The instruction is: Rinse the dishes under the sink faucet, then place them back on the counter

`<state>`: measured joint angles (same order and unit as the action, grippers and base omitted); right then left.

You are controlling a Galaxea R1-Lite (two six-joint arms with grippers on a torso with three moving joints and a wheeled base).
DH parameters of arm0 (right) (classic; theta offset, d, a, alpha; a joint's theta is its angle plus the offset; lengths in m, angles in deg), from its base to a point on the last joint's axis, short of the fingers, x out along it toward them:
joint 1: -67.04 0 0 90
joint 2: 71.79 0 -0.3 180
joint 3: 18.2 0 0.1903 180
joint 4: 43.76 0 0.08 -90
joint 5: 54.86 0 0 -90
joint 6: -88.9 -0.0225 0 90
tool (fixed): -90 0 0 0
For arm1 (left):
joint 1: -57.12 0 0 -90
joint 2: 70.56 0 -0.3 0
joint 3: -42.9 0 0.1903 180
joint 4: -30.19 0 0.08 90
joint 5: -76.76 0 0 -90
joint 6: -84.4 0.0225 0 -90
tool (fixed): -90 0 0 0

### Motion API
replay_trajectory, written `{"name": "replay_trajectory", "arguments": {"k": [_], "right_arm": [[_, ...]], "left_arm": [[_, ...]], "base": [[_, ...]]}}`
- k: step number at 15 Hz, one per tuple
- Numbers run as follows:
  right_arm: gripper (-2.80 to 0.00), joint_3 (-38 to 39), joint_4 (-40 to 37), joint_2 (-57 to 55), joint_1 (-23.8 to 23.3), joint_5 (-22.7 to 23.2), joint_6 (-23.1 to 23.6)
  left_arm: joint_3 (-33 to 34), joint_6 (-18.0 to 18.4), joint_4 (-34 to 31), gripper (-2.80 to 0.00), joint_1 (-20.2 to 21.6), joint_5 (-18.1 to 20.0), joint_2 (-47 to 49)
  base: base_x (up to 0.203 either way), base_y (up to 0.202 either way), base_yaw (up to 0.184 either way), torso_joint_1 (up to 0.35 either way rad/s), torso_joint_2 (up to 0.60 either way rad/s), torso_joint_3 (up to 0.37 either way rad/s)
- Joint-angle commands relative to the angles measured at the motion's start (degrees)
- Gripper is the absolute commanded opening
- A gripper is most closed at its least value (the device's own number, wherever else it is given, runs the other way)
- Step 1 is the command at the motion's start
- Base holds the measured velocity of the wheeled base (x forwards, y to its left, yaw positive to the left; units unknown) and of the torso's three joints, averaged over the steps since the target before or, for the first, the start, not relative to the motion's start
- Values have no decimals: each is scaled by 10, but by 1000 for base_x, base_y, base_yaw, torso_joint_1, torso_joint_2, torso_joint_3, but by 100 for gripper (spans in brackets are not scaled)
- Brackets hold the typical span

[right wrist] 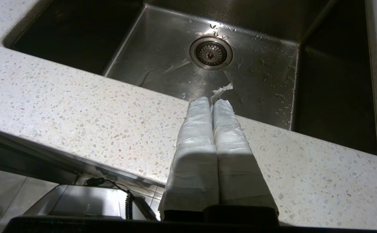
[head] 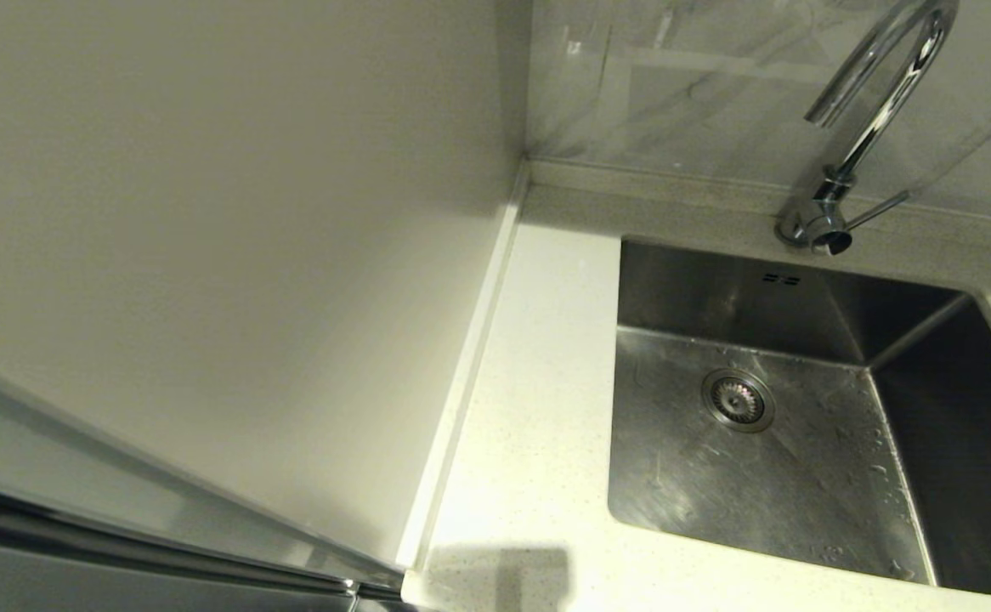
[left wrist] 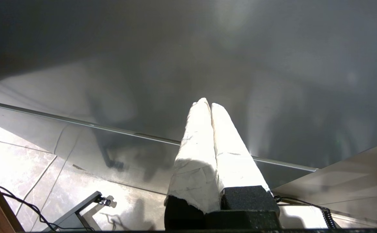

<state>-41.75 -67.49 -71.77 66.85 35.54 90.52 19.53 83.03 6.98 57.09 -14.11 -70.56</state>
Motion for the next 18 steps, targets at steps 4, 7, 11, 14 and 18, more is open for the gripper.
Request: {"name": "replay_trajectory", "arguments": {"k": [4, 7, 11, 14, 18], "right_arm": [[-280, 0, 0, 0, 0, 0, 0], [-280, 0, 0, 0, 0, 0, 0], [-280, 0, 0, 0, 0, 0, 0], [-280, 0, 0, 0, 0, 0, 0], [-280, 0, 0, 0, 0, 0, 0]], "left_arm": [[0, 0, 0, -280, 0, 0, -2], [0, 0, 0, -280, 0, 0, -2], [0, 0, 0, -280, 0, 0, -2], [0, 0, 0, -280, -1, 0, -2], [0, 0, 0, -280, 0, -1, -2]], "base": [[0, 0, 0, 0, 0, 0], [0, 0, 0, 0, 0, 0], [0, 0, 0, 0, 0, 0], [0, 0, 0, 0, 0, 0], [0, 0, 0, 0, 0, 0]]}}
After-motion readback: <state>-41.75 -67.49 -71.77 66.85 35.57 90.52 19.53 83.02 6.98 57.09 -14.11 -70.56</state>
